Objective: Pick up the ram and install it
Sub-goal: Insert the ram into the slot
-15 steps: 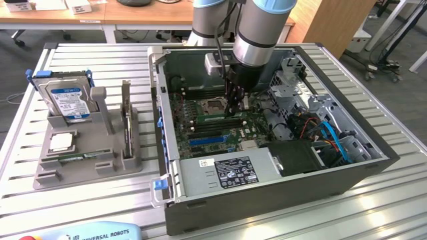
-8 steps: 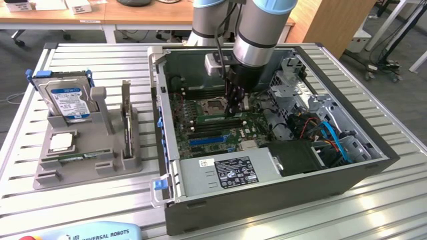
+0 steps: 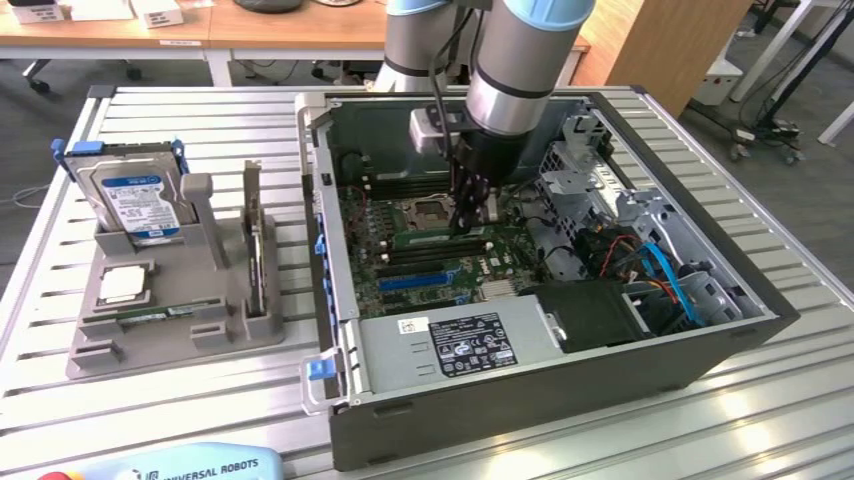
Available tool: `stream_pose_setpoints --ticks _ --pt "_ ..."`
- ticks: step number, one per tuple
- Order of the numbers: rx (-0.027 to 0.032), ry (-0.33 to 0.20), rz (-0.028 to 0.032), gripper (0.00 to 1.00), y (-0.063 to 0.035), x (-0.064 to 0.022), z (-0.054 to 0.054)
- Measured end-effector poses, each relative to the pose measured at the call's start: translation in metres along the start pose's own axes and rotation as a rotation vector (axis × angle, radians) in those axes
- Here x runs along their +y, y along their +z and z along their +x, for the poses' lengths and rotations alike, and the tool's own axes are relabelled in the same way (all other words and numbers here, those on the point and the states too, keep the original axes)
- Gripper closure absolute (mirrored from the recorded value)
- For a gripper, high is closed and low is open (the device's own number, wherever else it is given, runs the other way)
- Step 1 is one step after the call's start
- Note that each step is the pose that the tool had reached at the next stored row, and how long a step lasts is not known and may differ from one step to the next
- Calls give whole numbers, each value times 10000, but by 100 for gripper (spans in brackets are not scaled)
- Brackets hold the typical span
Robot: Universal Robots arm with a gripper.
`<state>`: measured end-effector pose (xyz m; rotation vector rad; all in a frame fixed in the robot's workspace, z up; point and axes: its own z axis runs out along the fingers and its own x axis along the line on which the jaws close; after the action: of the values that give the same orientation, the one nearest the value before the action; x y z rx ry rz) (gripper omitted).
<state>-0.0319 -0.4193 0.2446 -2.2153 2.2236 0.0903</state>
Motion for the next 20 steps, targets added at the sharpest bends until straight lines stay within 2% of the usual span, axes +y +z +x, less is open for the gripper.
stream_pose_setpoints --ticks 20 --pt "-3 58 2 88 11 16 0"
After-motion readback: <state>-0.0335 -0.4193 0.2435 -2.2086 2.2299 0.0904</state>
